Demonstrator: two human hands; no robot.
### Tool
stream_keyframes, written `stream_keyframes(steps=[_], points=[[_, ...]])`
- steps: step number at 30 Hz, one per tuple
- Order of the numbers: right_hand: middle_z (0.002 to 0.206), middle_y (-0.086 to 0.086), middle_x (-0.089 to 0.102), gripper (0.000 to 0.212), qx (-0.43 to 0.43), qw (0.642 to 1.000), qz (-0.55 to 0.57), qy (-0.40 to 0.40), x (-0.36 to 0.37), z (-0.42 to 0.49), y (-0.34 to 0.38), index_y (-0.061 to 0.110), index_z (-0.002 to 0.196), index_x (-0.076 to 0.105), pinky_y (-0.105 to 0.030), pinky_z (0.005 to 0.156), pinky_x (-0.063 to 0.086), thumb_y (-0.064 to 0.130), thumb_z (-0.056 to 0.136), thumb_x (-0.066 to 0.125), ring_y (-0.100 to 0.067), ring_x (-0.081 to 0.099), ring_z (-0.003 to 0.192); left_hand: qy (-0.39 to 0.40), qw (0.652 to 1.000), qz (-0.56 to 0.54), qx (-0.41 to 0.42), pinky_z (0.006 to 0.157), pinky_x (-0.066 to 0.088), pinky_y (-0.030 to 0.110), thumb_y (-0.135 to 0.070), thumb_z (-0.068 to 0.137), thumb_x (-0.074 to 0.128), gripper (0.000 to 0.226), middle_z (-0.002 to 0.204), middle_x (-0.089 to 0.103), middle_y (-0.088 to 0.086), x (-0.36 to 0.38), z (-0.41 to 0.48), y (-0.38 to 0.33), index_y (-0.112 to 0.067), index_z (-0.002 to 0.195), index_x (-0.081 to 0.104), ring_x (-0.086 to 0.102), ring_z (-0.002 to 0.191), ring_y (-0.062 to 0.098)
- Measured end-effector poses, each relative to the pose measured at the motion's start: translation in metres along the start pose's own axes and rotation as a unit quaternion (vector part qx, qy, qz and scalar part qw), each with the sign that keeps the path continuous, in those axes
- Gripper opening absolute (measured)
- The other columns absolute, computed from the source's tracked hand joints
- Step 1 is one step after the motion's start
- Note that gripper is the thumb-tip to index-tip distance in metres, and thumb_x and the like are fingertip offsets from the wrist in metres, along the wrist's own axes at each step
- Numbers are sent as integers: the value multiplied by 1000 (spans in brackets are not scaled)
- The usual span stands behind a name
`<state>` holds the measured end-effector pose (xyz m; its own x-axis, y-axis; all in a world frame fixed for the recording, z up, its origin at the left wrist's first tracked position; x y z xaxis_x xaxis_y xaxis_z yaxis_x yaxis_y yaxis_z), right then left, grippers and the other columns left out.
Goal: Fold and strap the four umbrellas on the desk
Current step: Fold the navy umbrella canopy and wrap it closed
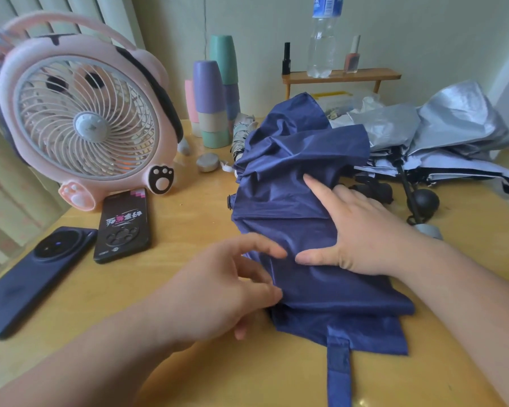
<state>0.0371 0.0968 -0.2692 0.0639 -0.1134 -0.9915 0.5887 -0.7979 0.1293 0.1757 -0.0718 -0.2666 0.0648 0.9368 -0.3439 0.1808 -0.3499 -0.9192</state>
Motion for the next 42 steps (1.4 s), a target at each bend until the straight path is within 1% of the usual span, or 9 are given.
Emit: stream_keyframes(steps=[4, 7, 13, 24, 29, 33, 35, 38, 42], points=[[140, 3, 36, 128, -1, 1000, -2, -3, 0, 1, -1, 45, 154, -21, -40, 112, 32, 100, 59, 45, -23, 35, 137, 65, 995, 74, -13, 50, 48, 24, -24, 85, 82, 28, 85, 75, -8, 6, -10, 1, -29, 110, 69, 58, 54, 11], [137, 3, 37, 129, -4, 1000, -3, -5, 1, 1, -1, 45, 155, -20, -40, 111, 32, 100, 58, 44, -24, 36, 135, 19, 989, 145, 16, 56, 44, 15, -34, 81, 83, 31, 86, 73, -18, 5, -12, -3, -35, 107, 68, 56, 53, 2], [137, 4, 37, 129, -6, 1000, 2, -6, 1, 1, -1, 45, 155, -20, -40, 112, 32, 100, 58, 44, -23, 36, 135, -87, 977, 172, 93, 54, 44, 13, -9, 81, 78, 45, 97, 68, -29, 0, -18, -15, -44, 108, 65, 53, 48, 4], [137, 3, 37, 130, -7, 1000, -5, -8, 2, 2, -1, 44, 155, -21, -40, 112, 33, 102, 57, 42, -23, 37, 135, -142, 960, 196, 141, 55, 39, 9, -14, 78, 83, 41, 84, 67, -25, 14, -18, -19, -46, 92, 61, 52, 50, 5], [138, 3, 37, 128, -6, 1000, -3, -8, 2, 2, -2, 44, 155, -20, -41, 112, 33, 101, 59, 42, -24, 37, 136, -112, 972, 164, 129, 50, 36, 15, -10, 83, 79, 46, 87, 68, -17, 1, -22, -11, -47, 97, 56, 42, 45, 6], [138, 2, 37, 130, -4, 1000, -7, -3, 3, 2, -2, 43, 155, -21, -41, 113, 33, 101, 58, 43, -25, 38, 136, -54, 971, 212, 92, 50, 34, 12, -19, 90, 73, 23, 59, 57, -25, 2, -26, -3, -40, 90, 62, 42, 46, 4], [136, 1, 38, 135, -4, 1000, -11, -1, 2, 1, -1, 42, 155, -22, -41, 112, 33, 102, 53, 42, -25, 39, 134, -18, 965, 245, 96, 53, 37, 10, -22, 88, 76, 21, 68, 61, -28, 7, -28, -3, -41, 89, 66, 48, 51, 3], [136, 2, 38, 139, -6, 1000, -6, 7, 0, -1, 1, 44, 154, -24, -41, 111, 33, 102, 49, 47, -25, 37, 132, 5, 945, 288, 154, 55, 39, 8, -40, 86, 78, 12, 81, 66, -24, 7, -29, -14, -44, 95, 70, 51, 56, 2], [132, 1, 37, 146, -15, 999, -26, 16, -2, -4, 4, 45, 152, -27, -41, 109, 34, 103, 43, 50, -25, 38, 128, -138, 837, 419, 325, 66, 48, 24, -51, 92, 57, 23, 79, 57, -18, -12, -15, -54, -32, 87, 68, 52, 72, 0]])
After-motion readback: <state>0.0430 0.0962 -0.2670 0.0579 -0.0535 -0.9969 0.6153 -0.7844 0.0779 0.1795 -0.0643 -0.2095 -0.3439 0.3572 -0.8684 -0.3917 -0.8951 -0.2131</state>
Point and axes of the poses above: each hand's wrist, its own z-axis towards the middle knuckle, its own x-axis out of the palm, y = z × x, the point moved 6 cm from there along z, towards the middle knuckle
